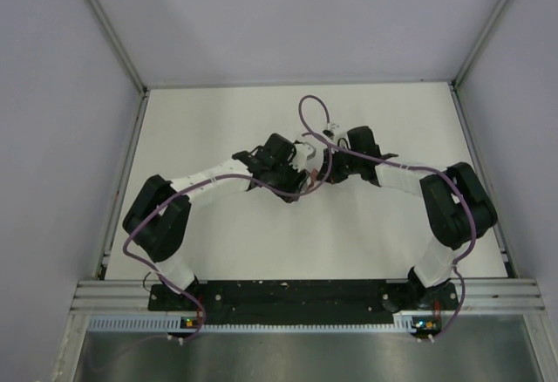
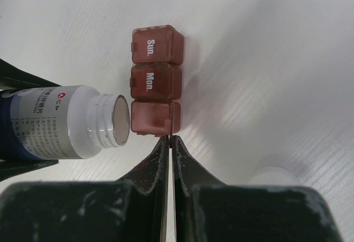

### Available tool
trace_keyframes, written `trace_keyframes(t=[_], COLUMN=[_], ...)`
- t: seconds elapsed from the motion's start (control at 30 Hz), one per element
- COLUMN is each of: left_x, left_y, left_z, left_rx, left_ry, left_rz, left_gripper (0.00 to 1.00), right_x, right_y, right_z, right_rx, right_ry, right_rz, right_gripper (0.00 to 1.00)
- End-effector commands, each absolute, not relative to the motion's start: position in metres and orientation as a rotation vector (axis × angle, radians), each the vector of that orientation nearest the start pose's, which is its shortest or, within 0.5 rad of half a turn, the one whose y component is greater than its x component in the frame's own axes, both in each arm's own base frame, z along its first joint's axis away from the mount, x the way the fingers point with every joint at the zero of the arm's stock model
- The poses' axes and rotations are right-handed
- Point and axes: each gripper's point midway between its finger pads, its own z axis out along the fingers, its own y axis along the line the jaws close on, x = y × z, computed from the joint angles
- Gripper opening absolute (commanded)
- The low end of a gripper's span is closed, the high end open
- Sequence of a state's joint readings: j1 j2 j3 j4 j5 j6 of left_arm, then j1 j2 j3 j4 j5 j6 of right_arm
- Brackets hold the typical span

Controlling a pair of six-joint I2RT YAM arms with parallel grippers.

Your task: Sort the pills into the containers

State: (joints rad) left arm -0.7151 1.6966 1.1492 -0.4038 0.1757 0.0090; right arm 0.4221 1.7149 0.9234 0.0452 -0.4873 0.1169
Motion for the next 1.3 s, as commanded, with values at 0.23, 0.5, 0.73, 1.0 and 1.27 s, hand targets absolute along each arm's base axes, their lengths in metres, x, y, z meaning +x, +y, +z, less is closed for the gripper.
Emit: trace_keyframes(t=[0.23, 0.5, 0.73, 1.0, 1.27], left_x=[0.2951, 0.2959, 0.2971, 0.2986, 0.3015], left_y=[-0.2969, -0.2973, -0.2978, -0.2989, -0.3004], left_z=[0.0850, 0.0827, 0.0849, 0.0845, 0.0870], left_rx=[0.970, 0.986, 0.989, 0.997, 1.001], left_ry=[2.361, 2.375, 2.375, 2.374, 2.371], left_rz=[-0.492, -0.488, -0.485, -0.481, -0.476], left_gripper=[0.00, 0.00, 0.00, 0.00, 0.00], right_x=[0.3505, 0.3504, 0.3511, 0.3506, 0.3503], right_y=[0.2494, 0.2482, 0.2481, 0.2485, 0.2488], right_z=[0.0839, 0.0834, 0.0824, 0.0832, 0.0826], right_rx=[-0.607, -0.606, -0.605, -0.610, -0.609], right_ry=[2.179, 2.179, 2.180, 2.177, 2.178], right_rz=[0.848, 0.852, 0.853, 0.857, 0.864], right_gripper=[0.00, 0.00, 0.00, 0.00, 0.00])
